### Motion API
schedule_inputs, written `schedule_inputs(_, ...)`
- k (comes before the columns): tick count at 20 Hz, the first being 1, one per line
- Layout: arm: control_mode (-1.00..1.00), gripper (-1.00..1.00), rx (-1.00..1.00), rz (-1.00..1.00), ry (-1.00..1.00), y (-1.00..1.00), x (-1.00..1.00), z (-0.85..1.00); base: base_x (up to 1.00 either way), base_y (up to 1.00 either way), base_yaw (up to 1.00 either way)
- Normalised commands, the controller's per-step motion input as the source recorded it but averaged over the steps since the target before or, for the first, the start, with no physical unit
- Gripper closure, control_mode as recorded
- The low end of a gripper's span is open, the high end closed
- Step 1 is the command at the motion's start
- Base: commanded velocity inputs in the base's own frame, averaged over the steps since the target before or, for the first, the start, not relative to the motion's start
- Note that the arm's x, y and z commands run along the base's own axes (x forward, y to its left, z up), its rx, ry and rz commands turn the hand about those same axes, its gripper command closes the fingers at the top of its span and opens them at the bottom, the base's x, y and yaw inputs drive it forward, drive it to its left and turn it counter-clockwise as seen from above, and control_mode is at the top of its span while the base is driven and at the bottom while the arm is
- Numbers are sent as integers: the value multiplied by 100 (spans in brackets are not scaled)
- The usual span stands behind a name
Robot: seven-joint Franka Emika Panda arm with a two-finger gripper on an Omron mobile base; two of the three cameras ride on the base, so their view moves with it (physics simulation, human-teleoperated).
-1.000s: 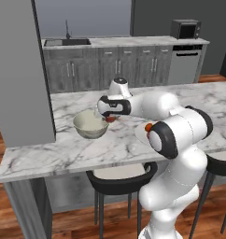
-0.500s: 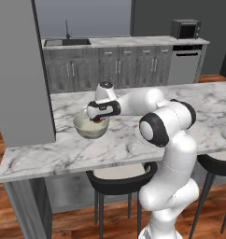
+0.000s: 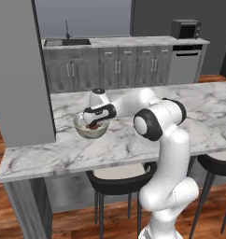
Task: Take the fruits from the plate on the dining counter and place two fruits in each bowl.
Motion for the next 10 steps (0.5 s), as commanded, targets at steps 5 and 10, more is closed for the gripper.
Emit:
schedule_inputs(5, -100, -100, 0, 0, 0, -9, 0, 14, 0, 0, 0)
schedule_inputs(10, -100, -100, 0, 0, 0, -9, -3, 51, 0, 0, 0)
